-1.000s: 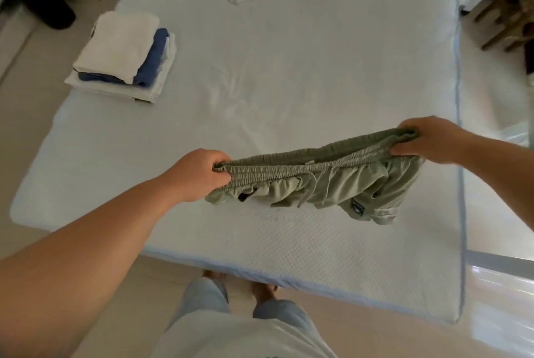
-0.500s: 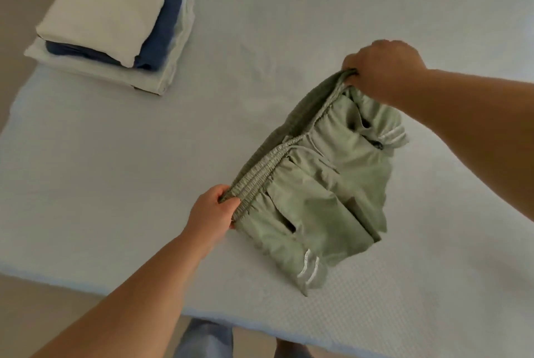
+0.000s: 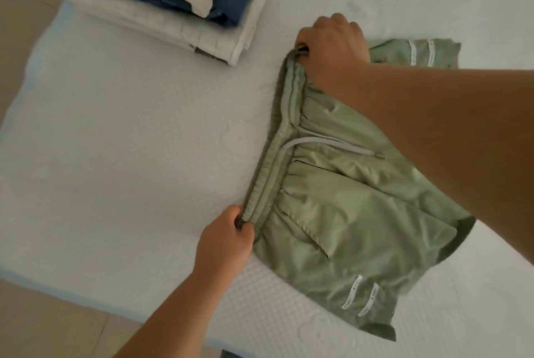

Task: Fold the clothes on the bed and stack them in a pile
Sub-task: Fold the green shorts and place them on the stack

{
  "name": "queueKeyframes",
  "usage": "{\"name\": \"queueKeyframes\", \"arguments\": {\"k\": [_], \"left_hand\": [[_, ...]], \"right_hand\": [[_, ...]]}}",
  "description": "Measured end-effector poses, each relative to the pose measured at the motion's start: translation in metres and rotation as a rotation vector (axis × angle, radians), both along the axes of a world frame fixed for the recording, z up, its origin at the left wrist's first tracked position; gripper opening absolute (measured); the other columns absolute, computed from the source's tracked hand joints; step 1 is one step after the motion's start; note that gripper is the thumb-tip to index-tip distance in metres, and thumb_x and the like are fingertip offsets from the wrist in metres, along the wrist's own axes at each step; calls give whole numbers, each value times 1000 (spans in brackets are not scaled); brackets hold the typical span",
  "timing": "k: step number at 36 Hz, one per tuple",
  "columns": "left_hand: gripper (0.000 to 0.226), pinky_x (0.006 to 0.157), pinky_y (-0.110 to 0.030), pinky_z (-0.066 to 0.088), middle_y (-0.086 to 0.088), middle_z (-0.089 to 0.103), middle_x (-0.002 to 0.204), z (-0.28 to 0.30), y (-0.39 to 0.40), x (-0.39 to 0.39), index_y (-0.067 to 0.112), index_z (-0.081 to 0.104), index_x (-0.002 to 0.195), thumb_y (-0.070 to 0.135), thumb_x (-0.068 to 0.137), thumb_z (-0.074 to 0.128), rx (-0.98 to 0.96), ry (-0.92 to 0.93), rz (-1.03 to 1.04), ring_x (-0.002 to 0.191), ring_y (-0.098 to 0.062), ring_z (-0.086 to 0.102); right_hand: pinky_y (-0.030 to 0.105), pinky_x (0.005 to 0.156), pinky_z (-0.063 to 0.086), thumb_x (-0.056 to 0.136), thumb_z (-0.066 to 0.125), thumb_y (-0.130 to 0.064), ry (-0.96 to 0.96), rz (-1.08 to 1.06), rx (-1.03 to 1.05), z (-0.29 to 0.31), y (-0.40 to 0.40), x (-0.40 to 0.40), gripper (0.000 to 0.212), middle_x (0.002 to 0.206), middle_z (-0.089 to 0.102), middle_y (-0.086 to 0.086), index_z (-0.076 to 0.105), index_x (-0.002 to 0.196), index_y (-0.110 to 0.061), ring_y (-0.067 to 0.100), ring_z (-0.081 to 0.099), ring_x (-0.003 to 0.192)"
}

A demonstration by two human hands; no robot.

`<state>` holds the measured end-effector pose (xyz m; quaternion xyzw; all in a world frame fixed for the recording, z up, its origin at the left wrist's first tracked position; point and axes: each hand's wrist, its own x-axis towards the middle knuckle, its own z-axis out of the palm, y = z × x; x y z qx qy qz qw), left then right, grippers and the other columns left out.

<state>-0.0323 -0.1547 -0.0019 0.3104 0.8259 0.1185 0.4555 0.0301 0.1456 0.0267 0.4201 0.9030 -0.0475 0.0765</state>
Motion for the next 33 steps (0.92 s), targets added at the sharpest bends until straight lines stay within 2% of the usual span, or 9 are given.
{"name": "queueKeyframes", "arguments": {"k": [6,11,16,18,20,22,25,28,33], "left_hand": [[7,47,-20,31,10,56,68,5,3,-3,26,51,92,22,86,51,-24,-22,-3,60,-5,52],[31,62,-26,37,16,56,88,14,7,0,30,45,108,31,81,60,-37,-40,53,79,-13,57],[70,78,-26,37,4,49,117,16,5,4,23,31,140,30,80,66,28,-3,5,101,-16,52],[70,76,-21,37,8,48,114,16,4,6,21,32,140,27,80,68,54,-33,7,97,-11,50],[63,72,-20,38,9,50,107,16,5,9,16,38,132,23,79,71,44,-57,147,89,-9,51],[52,76,-28,47,1,55,109,15,5,12,11,44,119,19,77,73,-17,-125,472,88,-15,56],[39,73,-35,56,-15,64,109,16,1,26,0,58,113,17,80,71,-70,-432,930,94,-26,64],[32,66,-28,53,-7,67,102,20,-8,44,13,60,109,28,82,70,-148,-620,953,91,-19,65],[11,62,-29,53,-7,66,99,15,-21,57,15,58,100,18,89,61,-135,-616,932,84,-18,65]], "right_hand": [[38,111,18,84,51,-17,213,-248,-138,5,-44,11,58,145,33,5,37,140,-19,25,24,135],[40,108,18,81,58,-21,256,-410,-266,8,-135,74,56,141,33,6,43,134,-16,25,25,131],[50,99,30,74,74,-16,245,-539,-269,13,-228,156,49,131,47,18,58,120,-7,37,41,120],[54,95,35,74,72,-21,175,-540,-308,13,-261,185,43,126,51,20,62,114,-6,43,47,115],[52,101,33,78,71,-30,68,-536,-447,11,-286,206,44,134,47,17,62,117,-10,42,44,122],[44,112,22,80,66,-47,-71,-519,-624,8,-304,223,64,152,26,8,46,136,-21,31,25,139],[36,116,8,78,58,-62,-167,-448,-679,-1,-321,241,88,158,-1,-2,17,148,-29,20,2,145],[38,115,10,76,65,-56,-116,-453,-587,-7,-326,240,89,157,11,4,23,148,-25,24,10,144],[46,115,18,78,65,-47,-60,-452,-460,-16,-334,236,83,153,20,11,26,147,-21,30,19,140]]}}
